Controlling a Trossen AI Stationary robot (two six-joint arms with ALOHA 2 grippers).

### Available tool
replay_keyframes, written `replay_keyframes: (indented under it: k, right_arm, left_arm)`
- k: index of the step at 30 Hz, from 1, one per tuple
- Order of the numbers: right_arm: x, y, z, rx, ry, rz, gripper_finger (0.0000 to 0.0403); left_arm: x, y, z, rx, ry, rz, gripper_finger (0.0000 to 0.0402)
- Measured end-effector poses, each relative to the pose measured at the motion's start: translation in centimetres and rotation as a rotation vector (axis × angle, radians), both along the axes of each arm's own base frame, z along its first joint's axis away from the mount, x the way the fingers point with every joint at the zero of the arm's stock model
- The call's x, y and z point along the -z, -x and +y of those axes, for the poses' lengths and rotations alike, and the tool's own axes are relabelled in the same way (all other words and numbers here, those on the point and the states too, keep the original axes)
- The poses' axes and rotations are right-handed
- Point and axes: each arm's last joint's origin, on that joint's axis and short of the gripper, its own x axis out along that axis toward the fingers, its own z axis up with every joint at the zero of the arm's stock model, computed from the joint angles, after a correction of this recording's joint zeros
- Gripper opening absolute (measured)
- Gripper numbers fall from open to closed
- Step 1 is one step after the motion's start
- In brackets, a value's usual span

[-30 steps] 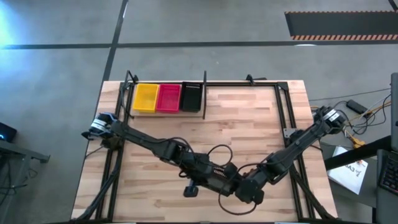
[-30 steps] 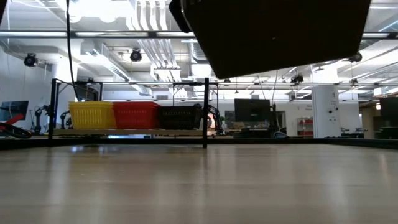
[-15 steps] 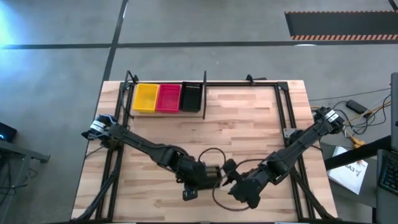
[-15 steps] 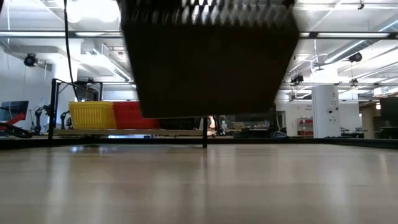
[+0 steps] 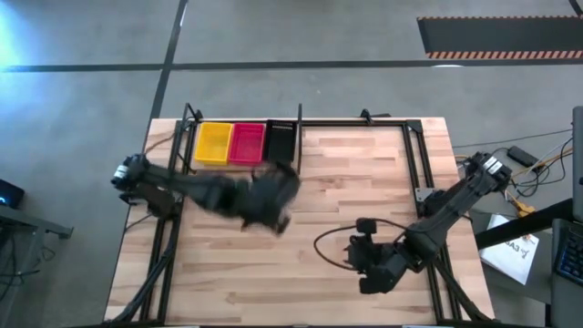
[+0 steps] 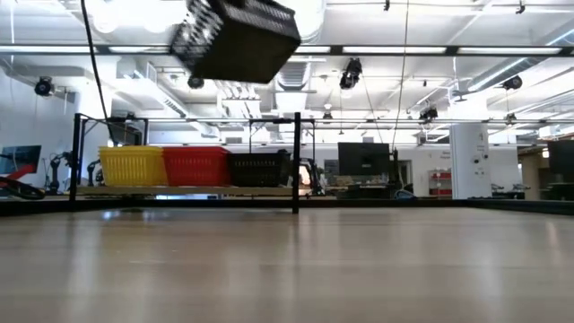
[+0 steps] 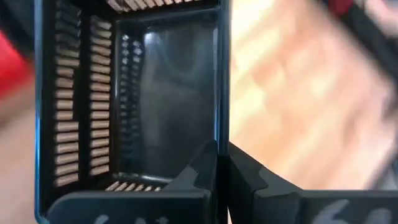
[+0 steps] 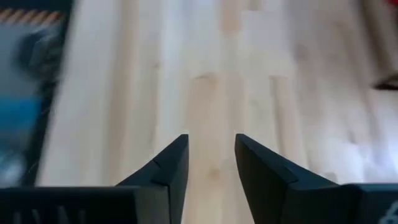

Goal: Stack baskets on shelf by color
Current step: Stack the black bin on top of the black bin on the shelf

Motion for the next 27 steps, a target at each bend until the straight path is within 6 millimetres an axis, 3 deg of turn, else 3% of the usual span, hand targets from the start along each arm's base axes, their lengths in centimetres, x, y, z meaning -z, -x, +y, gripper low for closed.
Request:
replay_keyframes:
  k: [5, 9, 13, 17, 27]
  right_arm:
    - [1.7, -0.2, 1.1, 0.111, -0.037, -0.142, 0.0099]
    - [1.8, -0.2, 1.8, 0.099, -0.08, -0.182, 0.0083]
    - [1.8, 0.0, 2.1, 0.112, -0.106, -0.185, 0.0067]
    - [1.8, 0.1, 2.2, 0.131, -0.129, -0.187, 0.0054]
    - [1.8, 0.2, 2.2, 0.127, -0.123, -0.184, 0.0043]
  left_arm:
    - [-0.8, -1.0, 6.8, -0.143, -0.054, 0.006, 0.0]
    - [0.6, -1.3, 13.0, -0.288, -0.081, 0.076, 0.0]
    - [1.5, -1.5, 17.7, -0.414, -0.076, 0.076, 0.0]
    - [2.0, -2.8, 19.9, -0.429, -0.04, -0.011, 0.0]
    - [5.3, -5.1, 20.8, -0.452, -0.011, 0.046, 0.0]
